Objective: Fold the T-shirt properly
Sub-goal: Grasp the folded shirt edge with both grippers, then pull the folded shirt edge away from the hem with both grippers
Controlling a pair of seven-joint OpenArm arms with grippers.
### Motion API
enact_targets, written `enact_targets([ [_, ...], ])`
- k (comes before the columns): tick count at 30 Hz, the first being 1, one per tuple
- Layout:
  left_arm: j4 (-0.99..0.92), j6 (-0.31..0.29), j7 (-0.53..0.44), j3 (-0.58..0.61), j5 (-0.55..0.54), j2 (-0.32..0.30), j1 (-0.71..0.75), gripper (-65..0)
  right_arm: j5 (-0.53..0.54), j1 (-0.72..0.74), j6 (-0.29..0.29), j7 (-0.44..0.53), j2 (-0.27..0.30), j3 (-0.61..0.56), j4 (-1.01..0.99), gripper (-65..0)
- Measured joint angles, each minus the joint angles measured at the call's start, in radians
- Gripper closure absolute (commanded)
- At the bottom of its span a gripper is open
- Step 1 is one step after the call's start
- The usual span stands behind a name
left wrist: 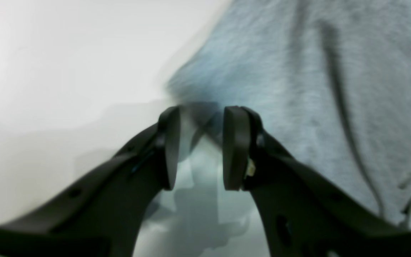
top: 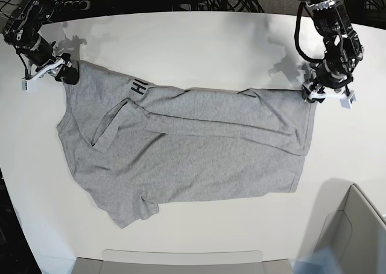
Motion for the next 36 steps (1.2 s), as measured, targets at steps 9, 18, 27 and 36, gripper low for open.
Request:
enact_targets([
  [9, -0.083, -0.025, -0.018, -0.043, -0.013, -0.006, -0.022, -21.3, 0.000, 0.000, 0.000, 0.000, 0.000, 0.000, 0.000, -26.2],
  [18, -0.125, -0.025, -0.020, -0.043, -0.021, -0.003, -0.062, -21.0, 0.000, 0.001, 0.000, -0.001, 0.000, -0.002, 0.000, -26.1],
  [27, -0.185, -0.169, -0.023, -0.043, -0.022, -0.003, -0.062, 0.0, -0.011, 0.006, -0.001, 0.033, 0.002, -0.114, -0.007, -2.6],
  [36, -0.243, -0.193, -0.043, -0.049, -0.059, -0.013, -0.068, 0.0, -0.016, 0.006, -0.003, 0.031, 0.023, -0.133, -0.009, 0.0],
])
